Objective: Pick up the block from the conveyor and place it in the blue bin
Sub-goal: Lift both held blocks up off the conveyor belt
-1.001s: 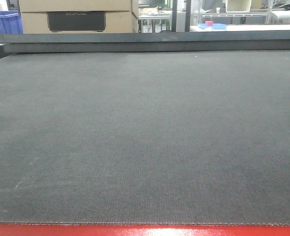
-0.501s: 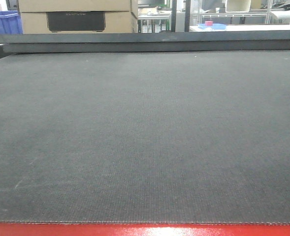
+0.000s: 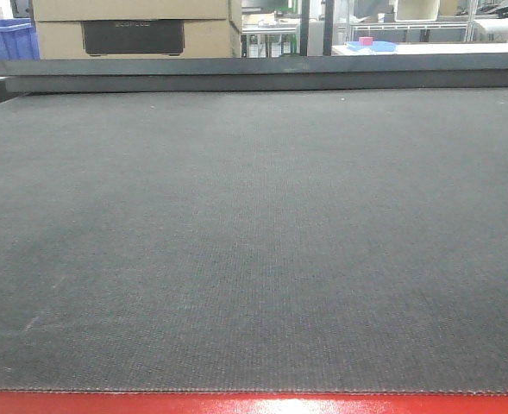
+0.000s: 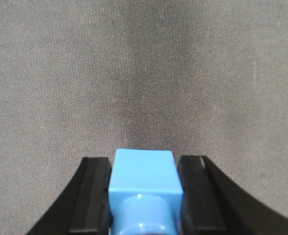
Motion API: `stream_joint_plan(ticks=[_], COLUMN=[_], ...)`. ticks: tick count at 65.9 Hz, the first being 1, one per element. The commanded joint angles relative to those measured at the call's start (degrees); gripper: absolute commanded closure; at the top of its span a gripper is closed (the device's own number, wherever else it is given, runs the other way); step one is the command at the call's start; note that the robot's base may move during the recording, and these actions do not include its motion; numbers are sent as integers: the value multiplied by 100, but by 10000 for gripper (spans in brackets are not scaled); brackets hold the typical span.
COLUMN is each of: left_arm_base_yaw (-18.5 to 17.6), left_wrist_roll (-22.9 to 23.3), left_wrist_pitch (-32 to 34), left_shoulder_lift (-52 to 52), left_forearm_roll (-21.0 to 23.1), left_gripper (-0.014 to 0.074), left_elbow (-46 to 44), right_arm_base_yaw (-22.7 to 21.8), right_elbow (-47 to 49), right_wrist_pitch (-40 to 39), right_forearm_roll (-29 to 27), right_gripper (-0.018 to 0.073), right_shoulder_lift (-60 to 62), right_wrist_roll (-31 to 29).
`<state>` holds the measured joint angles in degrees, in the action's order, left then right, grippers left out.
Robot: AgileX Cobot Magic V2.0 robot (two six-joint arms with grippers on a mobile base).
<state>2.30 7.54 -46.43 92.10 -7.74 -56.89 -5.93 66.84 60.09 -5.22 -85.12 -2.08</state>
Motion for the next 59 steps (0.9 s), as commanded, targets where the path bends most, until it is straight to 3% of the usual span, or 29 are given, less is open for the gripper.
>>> stream_joint_plan(ticks=[1,9,14,20,30,37,45,59], left_arm_base_yaw=[5,5,5,5,5,5,5,5], left_wrist_roll=[-15,-28,-163,-175,-311,-567,-930,-1005], left_wrist_pitch=[62,62,62,62,-136,-176,-104,1387], left_shoulder_lift=[162,217,217,217,160,-118,-666,-1967], left_forearm_roll=[15,15,41,99,193,472,1089,1543], left_gripper=[197,211,272,406,707,697,697,697], left_elbow=[-26,-35,-35,-35,-57,-57,40,1005], right_arm_base_yaw=[-19,-19,-19,-19,-12,-12,3,155], right_elbow=[41,41,41,41,41,41,-2,-942], right_wrist_pitch=[15,15,15,15,15,-81,-263,-1465], right_forearm_roll=[-2,-2,-2,-2,-2,-2,-12,-12], right_gripper=[727,727,727,727,727,727,727,727], right_shoulder_lift=[61,61,61,61,185,413,723,1641], right_wrist_roll=[-38,-38,-38,-38,-59,-114,-308,-574])
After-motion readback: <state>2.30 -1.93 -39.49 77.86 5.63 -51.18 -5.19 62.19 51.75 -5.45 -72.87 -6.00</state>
